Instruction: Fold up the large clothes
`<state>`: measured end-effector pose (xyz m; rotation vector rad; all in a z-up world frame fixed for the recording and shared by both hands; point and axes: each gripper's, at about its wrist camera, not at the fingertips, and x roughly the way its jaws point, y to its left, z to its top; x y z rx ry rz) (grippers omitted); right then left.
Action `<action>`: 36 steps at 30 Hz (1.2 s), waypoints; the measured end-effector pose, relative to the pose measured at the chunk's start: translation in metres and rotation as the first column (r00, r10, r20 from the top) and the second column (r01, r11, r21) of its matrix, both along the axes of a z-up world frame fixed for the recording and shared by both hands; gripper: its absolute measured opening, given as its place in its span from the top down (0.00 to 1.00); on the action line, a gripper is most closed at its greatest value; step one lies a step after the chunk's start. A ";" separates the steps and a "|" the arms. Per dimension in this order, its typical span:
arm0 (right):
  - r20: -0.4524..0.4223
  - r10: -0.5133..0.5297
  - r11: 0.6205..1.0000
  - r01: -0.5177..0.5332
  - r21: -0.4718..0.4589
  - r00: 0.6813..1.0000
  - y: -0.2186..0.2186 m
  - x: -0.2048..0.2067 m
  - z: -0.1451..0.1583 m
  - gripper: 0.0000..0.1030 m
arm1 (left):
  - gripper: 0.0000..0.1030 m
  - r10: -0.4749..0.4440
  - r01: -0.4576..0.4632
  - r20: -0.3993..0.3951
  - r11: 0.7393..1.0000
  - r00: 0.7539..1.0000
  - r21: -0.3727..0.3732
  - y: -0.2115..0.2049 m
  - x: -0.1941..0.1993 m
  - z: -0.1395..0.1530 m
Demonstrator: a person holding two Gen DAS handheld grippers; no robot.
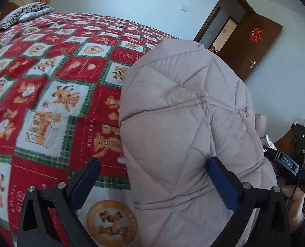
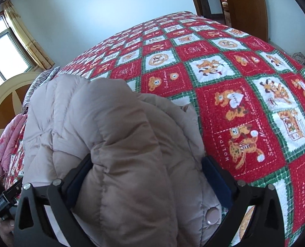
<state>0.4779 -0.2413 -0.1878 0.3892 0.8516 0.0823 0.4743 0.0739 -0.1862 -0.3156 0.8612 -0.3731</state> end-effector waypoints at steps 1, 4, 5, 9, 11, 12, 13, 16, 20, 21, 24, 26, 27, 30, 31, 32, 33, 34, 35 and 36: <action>-0.008 0.004 1.000 -0.004 0.025 1.000 -0.003 0.001 -0.003 0.00 | 0.01 -0.009 0.009 -0.005 1.000 1.000 -0.007 -0.004 0.002 -0.003; -0.026 0.014 0.997 -0.012 0.072 1.000 -0.007 0.003 -0.009 0.01 | 0.01 -0.058 0.057 -0.015 0.998 0.998 -0.028 -0.010 0.013 -0.005; -0.025 0.028 0.998 -0.027 0.060 0.999 -0.004 0.003 -0.008 0.03 | 0.01 -0.068 0.068 -0.021 0.997 0.997 -0.043 -0.008 0.015 -0.005; -0.007 0.096 0.992 -0.096 0.079 0.995 0.006 -0.001 -0.003 0.36 | 0.16 -0.101 0.102 0.021 0.993 0.995 -0.053 -0.012 0.009 -0.001; 0.032 0.115 0.989 -0.118 0.090 0.993 0.009 -0.009 0.000 0.51 | 0.30 -0.127 0.128 0.075 0.992 0.989 -0.011 -0.019 -0.003 0.010; 0.049 0.122 0.988 -0.126 0.090 0.991 0.011 -0.013 0.002 0.58 | 0.36 -0.137 0.134 0.097 0.991 0.986 0.028 -0.023 -0.009 0.015; 0.064 0.125 0.987 -0.131 0.091 0.990 0.012 -0.017 0.003 0.64 | 0.42 -0.145 0.139 0.114 0.989 0.983 0.057 -0.027 -0.014 0.020; 0.089 0.129 0.984 -0.139 0.111 0.988 0.014 -0.025 0.008 0.72 | 0.54 -0.155 0.140 0.153 0.985 0.976 0.103 -0.027 -0.029 0.031; 0.126 0.142 0.981 -0.157 0.117 0.982 0.023 -0.036 0.017 0.77 | 0.61 -0.155 0.130 0.195 0.982 0.969 0.136 -0.016 -0.051 0.043; 0.133 0.145 0.980 -0.161 0.120 0.980 0.026 -0.039 0.019 0.77 | 0.62 -0.150 0.120 0.212 0.982 0.966 0.147 -0.013 -0.058 0.047; 0.157 0.166 0.973 -0.187 0.132 0.974 0.039 -0.043 0.026 0.78 | 0.64 -0.125 0.084 0.257 0.982 0.958 0.167 -0.001 -0.077 0.058; 0.176 0.187 0.967 -0.212 0.138 0.967 0.050 -0.045 0.031 0.78 | 0.65 -0.102 0.059 0.277 0.985 0.955 0.159 0.012 -0.086 0.067; 0.185 0.197 0.964 -0.224 0.141 0.963 0.054 -0.045 0.034 0.78 | 0.66 -0.091 0.047 0.285 0.986 0.954 0.160 0.019 -0.091 0.072; 0.211 0.240 0.949 -0.275 0.156 0.948 0.074 -0.045 0.045 0.78 | 0.66 -0.072 0.016 0.309 0.984 0.948 0.178 0.040 -0.108 0.088; 0.219 0.259 0.942 -0.296 0.160 0.941 0.083 -0.045 0.050 0.78 | 0.66 -0.066 0.006 0.317 0.982 0.946 0.187 0.045 -0.112 0.091; 0.225 0.275 0.936 -0.313 0.159 0.935 0.090 -0.044 0.053 0.78 | 0.66 -0.059 -0.005 0.323 0.981 0.945 0.196 0.052 -0.117 0.095; 0.227 0.288 0.931 -0.328 0.159 0.930 0.097 -0.044 0.055 0.78 | 0.66 -0.052 -0.017 0.324 0.978 0.945 0.206 0.059 -0.119 0.097; 0.229 0.305 0.925 -0.345 0.161 0.924 0.106 -0.043 0.057 0.78 | 0.66 -0.042 -0.030 0.323 0.976 0.945 0.214 0.067 -0.121 0.098; 0.232 0.321 0.917 -0.363 0.165 0.918 0.116 -0.042 0.058 0.78 | 0.66 -0.031 -0.043 0.324 0.975 0.946 0.219 0.075 -0.123 0.098; 0.235 0.335 0.911 -0.377 0.165 0.912 0.124 -0.041 0.058 0.78 | 0.66 -0.019 -0.057 0.323 0.973 0.946 0.223 0.083 -0.125 0.098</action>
